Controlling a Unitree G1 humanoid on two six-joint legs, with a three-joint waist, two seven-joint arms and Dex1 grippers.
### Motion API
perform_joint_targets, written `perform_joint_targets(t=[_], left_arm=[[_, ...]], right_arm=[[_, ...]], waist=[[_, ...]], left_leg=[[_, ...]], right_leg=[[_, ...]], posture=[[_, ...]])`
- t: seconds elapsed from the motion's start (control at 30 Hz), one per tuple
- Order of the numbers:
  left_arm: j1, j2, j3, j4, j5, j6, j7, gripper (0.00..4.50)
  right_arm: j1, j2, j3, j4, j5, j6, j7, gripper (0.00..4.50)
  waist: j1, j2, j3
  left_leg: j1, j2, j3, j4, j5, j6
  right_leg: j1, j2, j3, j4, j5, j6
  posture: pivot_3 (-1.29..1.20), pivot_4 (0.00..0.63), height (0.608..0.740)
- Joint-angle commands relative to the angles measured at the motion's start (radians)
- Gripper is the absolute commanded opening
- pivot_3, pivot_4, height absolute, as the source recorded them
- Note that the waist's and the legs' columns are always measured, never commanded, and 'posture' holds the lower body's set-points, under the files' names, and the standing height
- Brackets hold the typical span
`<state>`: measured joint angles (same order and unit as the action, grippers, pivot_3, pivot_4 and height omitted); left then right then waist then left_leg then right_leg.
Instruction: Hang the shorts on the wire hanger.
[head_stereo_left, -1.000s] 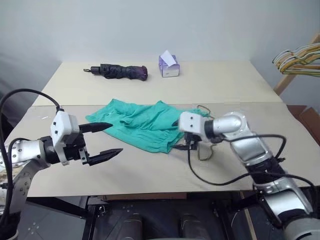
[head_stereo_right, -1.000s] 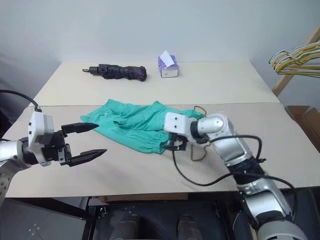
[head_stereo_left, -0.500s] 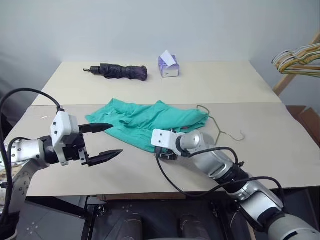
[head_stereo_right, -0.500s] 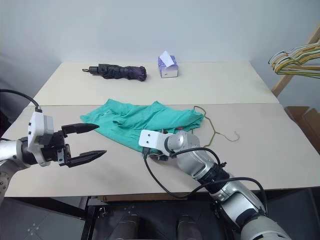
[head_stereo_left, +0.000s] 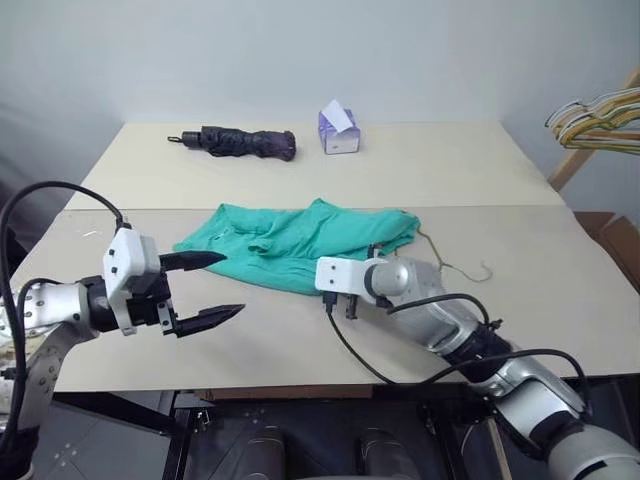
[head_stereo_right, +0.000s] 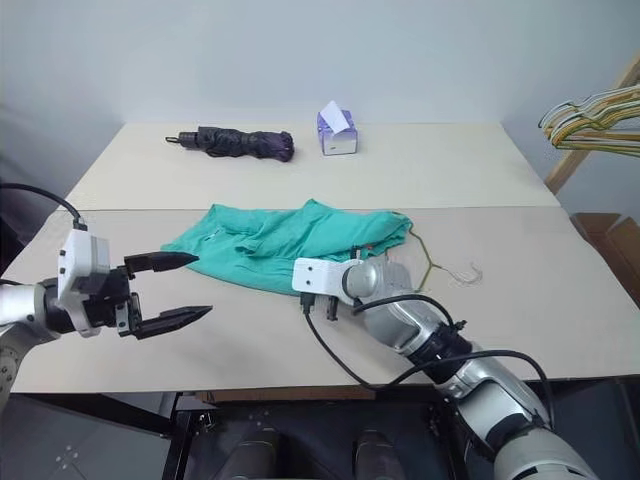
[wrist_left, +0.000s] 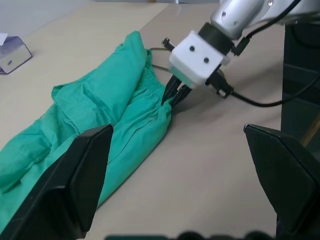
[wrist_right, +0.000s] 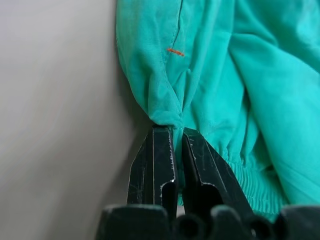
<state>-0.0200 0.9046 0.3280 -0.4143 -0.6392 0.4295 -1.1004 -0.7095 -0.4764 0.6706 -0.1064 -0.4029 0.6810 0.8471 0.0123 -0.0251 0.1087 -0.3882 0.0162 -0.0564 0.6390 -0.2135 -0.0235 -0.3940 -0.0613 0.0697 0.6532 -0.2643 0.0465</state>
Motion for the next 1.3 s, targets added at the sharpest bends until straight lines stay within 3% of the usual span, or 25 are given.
perform_joint_targets(t=[0.03, 0.2, 0.4, 0.77, 0.87, 1.0, 1.27, 1.3], left_arm=[[0.015, 0.024, -0.014, 0.02, 0.075, -0.081, -0.028, 4.5], [0.042, 0.056, -0.103, 0.141, 0.324, -0.326, -0.037, 4.5], [-0.033, 0.037, -0.276, 0.377, 0.674, -0.607, 0.12, 4.5], [-0.36, -0.121, -0.513, 0.805, 1.029, -0.735, 0.429, 4.5], [-0.439, -0.158, -0.558, 0.927, 1.083, -0.749, 0.493, 3.89], [-0.513, -0.187, -0.587, 1.034, 1.106, -0.771, 0.54, 2.65], [-0.54, -0.174, -0.585, 1.063, 1.07, -0.832, 0.512, 0.11], [-0.535, -0.164, -0.579, 1.05, 1.056, -0.844, 0.491, 0.02]], right_arm=[[0.012, -0.083, -0.084, -0.074, 0.035, -0.112, 0.041, 0.02], [0.035, -0.199, -0.157, -0.094, 0.089, -0.241, 0.106, 0.02], [0.031, -0.249, -0.233, -0.082, 0.141, -0.325, 0.151, 0.02], [0.031, -0.272, -0.289, -0.081, 0.153, -0.331, 0.166, 0.02], [0.036, -0.278, -0.301, -0.089, 0.152, -0.327, 0.171, 0.0], [0.047, -0.285, -0.313, -0.108, 0.154, -0.314, 0.178, 0.0], [0.064, -0.291, -0.325, -0.127, 0.162, -0.296, 0.185, 0.0], [0.067, -0.291, -0.328, -0.128, 0.166, -0.297, 0.188, 0.0]], waist=[[0.0, 0.0, 0.0], [0.0, 0.0, 0.0], [0.0, 0.0, 0.0], [0.017, 0.005, -0.017], [0.015, 0.008, -0.029], [0.008, 0.007, -0.035], [-0.003, 0.007, -0.035], [-0.004, 0.007, -0.035]], left_leg=[[0.0, 0.0, 0.0, 0.0, 0.0, 0.0], [0.0, 0.0, 0.0, 0.0, 0.0, 0.0], [0.0, 0.001, 0.001, 0.0, 0.0, 0.0], [0.001, 0.0, 0.001, 0.001, 0.0, 0.0], [0.001, 0.0, 0.001, 0.002, 0.0, 0.0], [0.004, 0.0, 0.001, 0.002, 0.0, 0.0], [0.002, 0.0, 0.001, 0.002, 0.0, 0.0], [0.002, 0.0, 0.001, 0.002, 0.0, 0.0]], right_leg=[[0.0, 0.0, 0.0, 0.0, 0.0, 0.0], [0.001, 0.0, 0.0, -0.003, 0.0, 0.0], [0.001, 0.001, 0.0, -0.004, 0.001, -0.002], [0.004, 0.001, 0.0, -0.003, 0.002, -0.002], [0.004, 0.001, 0.0, -0.003, 0.002, -0.002], [0.006, 0.001, 0.0, -0.003, 0.002, -0.001], [0.005, 0.001, 0.0, -0.003, 0.002, -0.002], [0.005, 0.001, 0.0, -0.003, 0.002, -0.002]], posture=[[0.12, 0.069, 0.74], [0.11, 0.064, 0.74], [0.09, 0.043, 0.74], [0.06, 0.017, 0.74], [0.05, 0.015, 0.74], [0.03, 0.014, 0.74], [0.02, 0.021, 0.74], [0.02, 0.024, 0.74]])
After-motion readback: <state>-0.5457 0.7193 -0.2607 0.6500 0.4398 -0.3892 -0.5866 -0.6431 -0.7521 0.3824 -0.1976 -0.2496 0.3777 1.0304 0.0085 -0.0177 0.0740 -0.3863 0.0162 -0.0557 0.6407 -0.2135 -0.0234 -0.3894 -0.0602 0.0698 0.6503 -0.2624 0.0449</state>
